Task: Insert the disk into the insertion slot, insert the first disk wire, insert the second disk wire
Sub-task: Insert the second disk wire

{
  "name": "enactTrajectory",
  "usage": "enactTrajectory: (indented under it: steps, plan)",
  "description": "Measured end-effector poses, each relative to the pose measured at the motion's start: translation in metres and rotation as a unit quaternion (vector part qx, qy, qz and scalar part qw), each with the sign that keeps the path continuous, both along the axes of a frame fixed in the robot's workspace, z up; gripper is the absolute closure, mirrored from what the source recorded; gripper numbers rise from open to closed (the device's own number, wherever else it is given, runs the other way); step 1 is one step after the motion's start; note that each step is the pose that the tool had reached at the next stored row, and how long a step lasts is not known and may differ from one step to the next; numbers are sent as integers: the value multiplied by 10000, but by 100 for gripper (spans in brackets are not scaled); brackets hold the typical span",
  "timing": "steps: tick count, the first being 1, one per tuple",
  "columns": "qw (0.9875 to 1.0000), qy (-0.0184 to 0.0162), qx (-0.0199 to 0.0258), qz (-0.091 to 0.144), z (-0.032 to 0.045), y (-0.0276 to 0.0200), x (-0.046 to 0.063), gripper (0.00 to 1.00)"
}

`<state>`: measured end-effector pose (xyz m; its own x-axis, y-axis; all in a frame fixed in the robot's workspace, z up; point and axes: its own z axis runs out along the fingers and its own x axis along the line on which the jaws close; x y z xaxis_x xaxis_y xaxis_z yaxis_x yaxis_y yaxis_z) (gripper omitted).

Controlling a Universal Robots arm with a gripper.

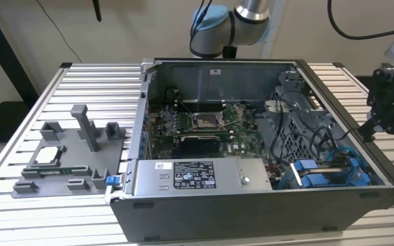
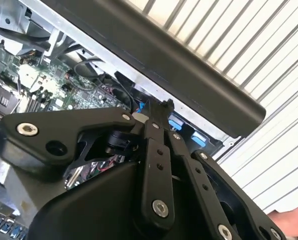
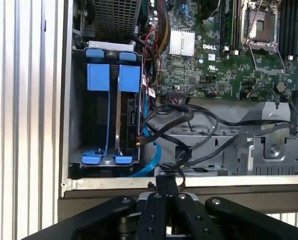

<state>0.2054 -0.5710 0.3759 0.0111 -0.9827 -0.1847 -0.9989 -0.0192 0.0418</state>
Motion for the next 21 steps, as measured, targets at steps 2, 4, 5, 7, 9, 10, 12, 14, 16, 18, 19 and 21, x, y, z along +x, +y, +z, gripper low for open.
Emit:
enactTrajectory:
  steps: [2,4,5,7,9,10,12,14,16,18,19,21]
  plan:
    - [10000,0,21,0,9,-9,1,100]
    - [10000,0,21,0,16,-35,1,100]
    - [10000,-1,21,0,20,-50,1,100]
    - [10000,-18,21,0,25,-78,0,100]
    - [10000,-60,21,1,25,-100,0,0]
    - [9999,-108,23,1,24,-105,0,0]
    - [9997,-226,24,1,21,-112,0,0]
    - [9995,-316,25,-5,10,-115,0,0]
    - [9994,-352,25,-24,-6,-115,-1,0]
    - [9993,-355,22,-75,-14,-115,-3,0]
    - [9993,-355,23,-110,-16,-115,-6,0]
    - [9992,-355,32,-190,-19,-115,-14,0]
